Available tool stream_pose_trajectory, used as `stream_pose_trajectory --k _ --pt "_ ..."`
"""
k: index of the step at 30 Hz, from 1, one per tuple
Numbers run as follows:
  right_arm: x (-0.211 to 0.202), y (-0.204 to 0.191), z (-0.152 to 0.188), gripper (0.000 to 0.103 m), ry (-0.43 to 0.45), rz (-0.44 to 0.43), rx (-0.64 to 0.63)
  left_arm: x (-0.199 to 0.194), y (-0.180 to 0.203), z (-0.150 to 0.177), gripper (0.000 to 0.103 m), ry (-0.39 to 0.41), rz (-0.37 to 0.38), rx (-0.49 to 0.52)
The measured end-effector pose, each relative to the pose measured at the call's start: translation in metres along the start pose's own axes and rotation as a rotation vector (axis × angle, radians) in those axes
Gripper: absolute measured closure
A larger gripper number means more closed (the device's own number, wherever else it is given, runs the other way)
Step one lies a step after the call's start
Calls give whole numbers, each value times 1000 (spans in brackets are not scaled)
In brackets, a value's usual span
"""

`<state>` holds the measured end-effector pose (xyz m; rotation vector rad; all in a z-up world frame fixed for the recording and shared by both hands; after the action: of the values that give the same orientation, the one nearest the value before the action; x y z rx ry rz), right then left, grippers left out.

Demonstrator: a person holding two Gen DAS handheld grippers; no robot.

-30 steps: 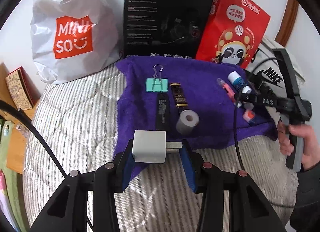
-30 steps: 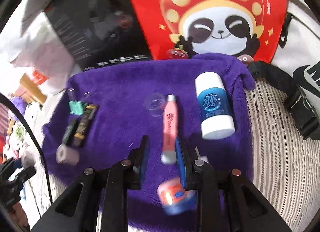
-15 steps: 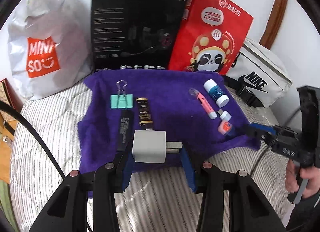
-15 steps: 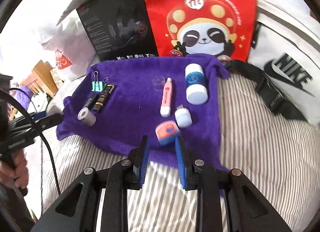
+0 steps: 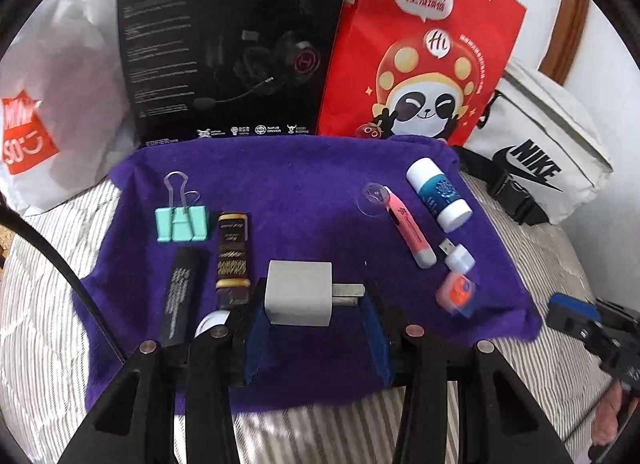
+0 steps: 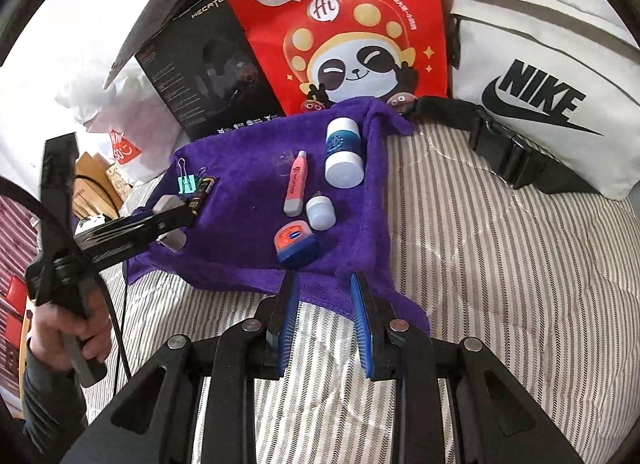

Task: Organize rigid objects
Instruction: 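Lower the white USB charger onto the towel and open the left tool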

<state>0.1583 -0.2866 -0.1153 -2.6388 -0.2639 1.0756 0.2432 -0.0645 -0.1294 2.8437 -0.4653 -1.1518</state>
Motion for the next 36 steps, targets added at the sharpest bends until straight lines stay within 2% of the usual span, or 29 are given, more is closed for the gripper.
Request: stream_pose_trajectory --k 9,16,23,27,36 --pt "-1 1 -1 76 4 -49 23 39 10 -6 61 -51 -61 39" --pt "3 4 4 76 -12 -51 29 54 18 0 61 -85 -101 98" --pt "2 5 4 76 -15 -50 30 54 21 3 61 -90 -112 120" --pt "-1 1 4 76 -13 -53 22 54 24 5 53 -105 -101 126" --pt "-19 -4 4 76 5 -48 16 35 27 4 52 -110 -101 135"
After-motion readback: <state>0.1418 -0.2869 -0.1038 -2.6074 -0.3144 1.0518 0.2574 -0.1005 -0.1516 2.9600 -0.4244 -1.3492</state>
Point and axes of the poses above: each gripper's, at about its wrist camera, not at the fingertips, and x roughly the way its jaws point, y to its right, z to its underside, the point moved 3 cm from there along x, roughly the way its jaws point, and after that the axes turned 10 degrees about y, right-handed, at the moved point
